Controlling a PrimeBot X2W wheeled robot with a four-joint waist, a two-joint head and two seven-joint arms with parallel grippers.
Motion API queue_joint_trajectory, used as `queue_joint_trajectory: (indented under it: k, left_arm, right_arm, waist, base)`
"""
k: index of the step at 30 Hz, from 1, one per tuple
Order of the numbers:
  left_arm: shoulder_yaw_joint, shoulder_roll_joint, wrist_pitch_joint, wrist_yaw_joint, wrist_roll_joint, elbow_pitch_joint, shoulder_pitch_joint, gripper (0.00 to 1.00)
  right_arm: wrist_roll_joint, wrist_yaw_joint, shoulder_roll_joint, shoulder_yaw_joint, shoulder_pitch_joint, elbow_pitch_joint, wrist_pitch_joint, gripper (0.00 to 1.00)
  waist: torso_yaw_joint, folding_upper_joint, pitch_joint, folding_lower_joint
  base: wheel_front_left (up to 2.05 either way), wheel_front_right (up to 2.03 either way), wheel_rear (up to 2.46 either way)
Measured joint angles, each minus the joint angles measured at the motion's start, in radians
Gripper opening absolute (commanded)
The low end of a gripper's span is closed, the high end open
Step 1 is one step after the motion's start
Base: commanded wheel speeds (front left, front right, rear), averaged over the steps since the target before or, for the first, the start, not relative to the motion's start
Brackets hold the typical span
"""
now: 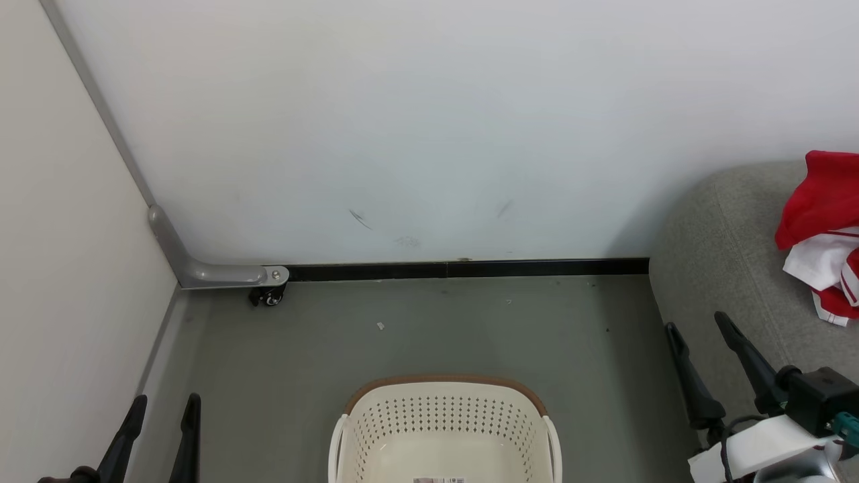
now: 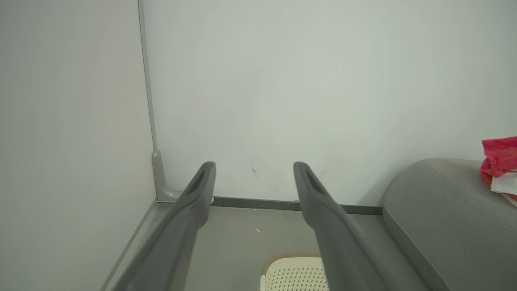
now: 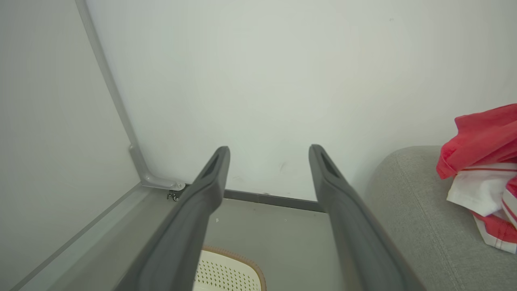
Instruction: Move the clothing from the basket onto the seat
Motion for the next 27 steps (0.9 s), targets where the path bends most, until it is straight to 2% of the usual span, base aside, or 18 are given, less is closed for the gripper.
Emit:
queue_joint_trajectory:
  k: [26,27]
  left_arm:
    - [0.056,-0.043,0.0,-0.041,0.041,0.002,0.023,1.0]
    - [0.056,-0.044,0.0,-0.044,0.044,0.002,0.023,0.0]
  right_arm:
    - [0.017,0.0,0.001,-0.012,0.056,-0.048,0.0,1.0]
    - [0.017,0.0,0.001,-0.012,0.056,-0.049,0.0,0.0]
  waist:
    - [0.008,0.0,-0.006,0.0]
    - [0.007,0.0,-0.006,0.0]
  base:
    - [0.0,0.0,0.0]
    - [0.0,0.0,0.0]
